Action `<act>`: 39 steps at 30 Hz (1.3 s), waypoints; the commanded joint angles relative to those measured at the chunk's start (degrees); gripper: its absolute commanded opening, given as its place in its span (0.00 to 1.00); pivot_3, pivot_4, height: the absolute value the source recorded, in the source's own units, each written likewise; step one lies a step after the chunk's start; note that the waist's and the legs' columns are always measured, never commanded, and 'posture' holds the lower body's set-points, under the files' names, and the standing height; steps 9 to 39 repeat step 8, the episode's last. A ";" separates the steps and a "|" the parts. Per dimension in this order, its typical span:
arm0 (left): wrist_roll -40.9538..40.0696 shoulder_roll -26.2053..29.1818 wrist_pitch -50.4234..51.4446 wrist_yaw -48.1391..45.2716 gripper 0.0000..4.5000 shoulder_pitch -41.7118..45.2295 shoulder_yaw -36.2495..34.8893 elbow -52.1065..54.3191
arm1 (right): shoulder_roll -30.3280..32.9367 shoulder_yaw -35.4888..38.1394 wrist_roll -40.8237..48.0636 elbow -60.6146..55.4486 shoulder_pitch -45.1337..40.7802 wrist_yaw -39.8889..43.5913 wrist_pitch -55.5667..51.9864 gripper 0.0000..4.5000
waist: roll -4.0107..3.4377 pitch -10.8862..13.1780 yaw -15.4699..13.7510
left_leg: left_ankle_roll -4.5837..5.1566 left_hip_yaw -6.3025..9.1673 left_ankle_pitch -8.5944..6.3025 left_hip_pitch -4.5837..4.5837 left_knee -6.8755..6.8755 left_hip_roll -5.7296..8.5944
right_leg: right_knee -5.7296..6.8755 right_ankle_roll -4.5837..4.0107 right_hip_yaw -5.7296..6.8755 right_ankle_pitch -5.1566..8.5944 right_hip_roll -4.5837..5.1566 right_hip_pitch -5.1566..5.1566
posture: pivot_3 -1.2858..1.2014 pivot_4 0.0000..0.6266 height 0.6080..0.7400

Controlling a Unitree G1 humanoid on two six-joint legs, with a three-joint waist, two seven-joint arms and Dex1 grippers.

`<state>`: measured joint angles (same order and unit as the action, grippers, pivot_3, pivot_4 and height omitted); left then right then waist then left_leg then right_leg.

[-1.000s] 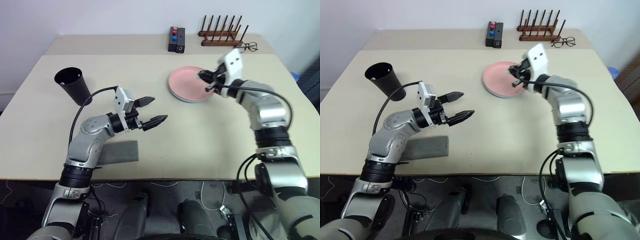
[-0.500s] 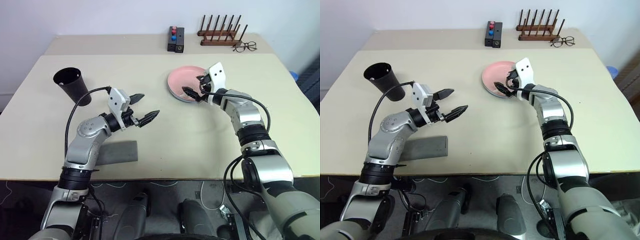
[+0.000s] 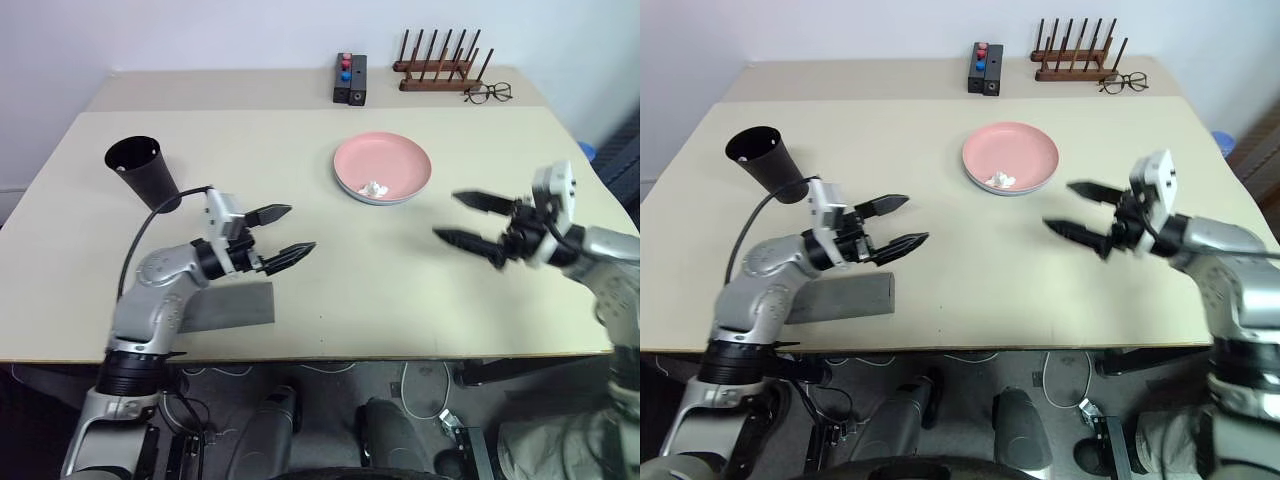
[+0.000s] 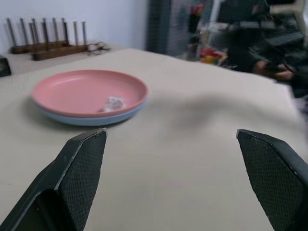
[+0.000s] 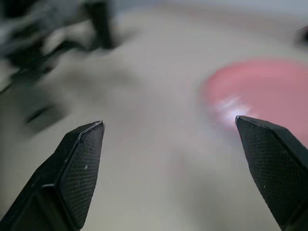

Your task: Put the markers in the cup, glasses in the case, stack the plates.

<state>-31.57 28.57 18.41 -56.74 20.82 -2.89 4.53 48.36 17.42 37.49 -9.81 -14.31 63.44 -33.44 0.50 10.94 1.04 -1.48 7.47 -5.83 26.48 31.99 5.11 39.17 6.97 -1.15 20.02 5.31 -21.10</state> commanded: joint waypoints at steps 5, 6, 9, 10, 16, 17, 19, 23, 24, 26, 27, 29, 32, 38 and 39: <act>-6.69 9.69 3.90 -10.07 1.00 -1.89 -7.82 -2.21 | 4.43 6.63 4.10 -8.68 9.95 3.87 -1.12 0.99 | -0.01 -0.01 -0.22 | -0.09 -0.07 -0.10 -0.01 0.05 0.03 | -0.13 -0.13 -0.02 0.07 0.13 0.06 | 0.52 0.24 1.00; -6.12 10.66 3.14 -11.15 1.00 -2.29 -7.94 -3.05 | 4.63 6.65 4.27 -8.64 10.36 4.01 -1.30 0.99 | -0.01 -0.01 -0.22 | -0.08 -0.08 -0.11 -0.01 0.04 0.03 | -0.15 -0.14 -0.03 0.08 0.14 0.05 | 0.52 0.24 1.00; -3.98 12.76 1.01 -12.28 1.00 -3.55 -8.15 -4.76 | 4.33 5.54 3.26 -7.54 10.43 3.93 -0.17 0.99 | -0.01 -0.01 -0.28 | -0.06 -0.12 -0.14 0.00 0.04 0.03 | -0.18 -0.15 -0.05 0.08 0.18 -0.01 | 0.52 0.24 1.00; -3.98 12.76 1.01 -12.28 1.00 -3.55 -8.15 -4.76 | 4.33 5.54 3.26 -7.54 10.43 3.93 -0.17 0.99 | -0.01 -0.01 -0.28 | -0.06 -0.12 -0.14 0.00 0.04 0.03 | -0.18 -0.15 -0.05 0.08 0.18 -0.01 | 0.52 0.24 1.00; -3.98 12.76 1.01 -12.28 1.00 -3.55 -8.15 -4.76 | 4.33 5.54 3.26 -7.54 10.43 3.93 -0.17 0.99 | -0.01 -0.01 -0.28 | -0.06 -0.12 -0.14 0.00 0.04 0.03 | -0.18 -0.15 -0.05 0.08 0.18 -0.01 | 0.52 0.24 1.00; -3.98 12.76 1.01 -12.28 1.00 -3.55 -8.15 -4.76 | 4.33 5.54 3.26 -7.54 10.43 3.93 -0.17 0.99 | -0.01 -0.01 -0.28 | -0.06 -0.12 -0.14 0.00 0.04 0.03 | -0.18 -0.15 -0.05 0.08 0.18 -0.01 | 0.52 0.24 1.00; -3.98 12.76 1.01 -12.28 1.00 -3.55 -8.15 -4.76 | 4.33 5.54 3.26 -7.54 10.43 3.93 -0.17 0.99 | -0.01 -0.01 -0.28 | -0.06 -0.12 -0.14 0.00 0.04 0.03 | -0.18 -0.15 -0.05 0.08 0.18 -0.01 | 0.52 0.24 1.00; -3.98 12.76 1.01 -12.28 1.00 -3.55 -8.15 -4.76 | 4.33 5.54 3.26 -7.54 10.43 3.93 -0.17 0.99 | -0.01 -0.01 -0.28 | -0.06 -0.12 -0.14 0.00 0.04 0.03 | -0.18 -0.15 -0.05 0.08 0.18 -0.01 | 0.52 0.24 1.00; -3.98 12.76 1.01 -12.28 1.00 -3.55 -8.15 -4.76 | 4.33 5.54 3.26 -7.54 10.43 3.93 -0.17 0.99 | -0.01 -0.01 -0.28 | -0.06 -0.12 -0.14 0.00 0.04 0.03 | -0.18 -0.15 -0.05 0.08 0.18 -0.01 | 0.52 0.24 1.00; -3.98 12.76 1.01 -12.28 1.00 -3.55 -8.15 -4.76 | 4.33 5.54 3.26 -7.54 10.43 3.93 -0.17 0.99 | -0.01 -0.01 -0.28 | -0.06 -0.12 -0.14 0.00 0.04 0.03 | -0.18 -0.15 -0.05 0.08 0.18 -0.01 | 0.52 0.24 1.00; -3.98 12.76 1.01 -12.28 1.00 -3.55 -8.15 -4.76 | 4.33 5.54 3.26 -7.54 10.43 3.93 -0.17 0.99 | -0.01 -0.01 -0.28 | -0.06 -0.12 -0.14 0.00 0.04 0.03 | -0.18 -0.15 -0.05 0.08 0.18 -0.01 | 0.52 0.24 1.00; -3.98 12.76 1.01 -12.28 1.00 -3.55 -8.15 -4.76 | 4.33 5.54 3.26 -7.54 10.43 3.93 -0.17 0.99 | -0.01 -0.01 -0.28 | -0.06 -0.12 -0.14 0.00 0.04 0.03 | -0.18 -0.15 -0.05 0.08 0.18 -0.01 | 0.52 0.24 1.00; -3.98 12.76 1.01 -12.28 1.00 -3.55 -8.15 -4.76 | 4.33 5.54 3.26 -7.54 10.43 3.93 -0.17 0.99 | -0.01 -0.01 -0.28 | -0.06 -0.12 -0.14 0.00 0.04 0.03 | -0.18 -0.15 -0.05 0.08 0.18 -0.01 | 0.52 0.24 1.00; -3.98 12.76 1.01 -12.28 1.00 -3.55 -8.15 -4.76 | 4.33 5.54 3.26 -7.54 10.43 3.93 -0.17 0.99 | -0.01 -0.01 -0.28 | -0.06 -0.12 -0.14 0.00 0.04 0.03 | -0.18 -0.15 -0.05 0.08 0.18 -0.01 | 0.52 0.24 1.00; -3.98 12.76 1.01 -12.28 1.00 -3.55 -8.15 -4.76 | 4.33 5.54 3.26 -7.54 10.43 3.93 -0.17 0.99 | -0.01 -0.01 -0.28 | -0.06 -0.12 -0.14 0.00 0.04 0.03 | -0.18 -0.15 -0.05 0.08 0.18 -0.01 | 0.52 0.24 1.00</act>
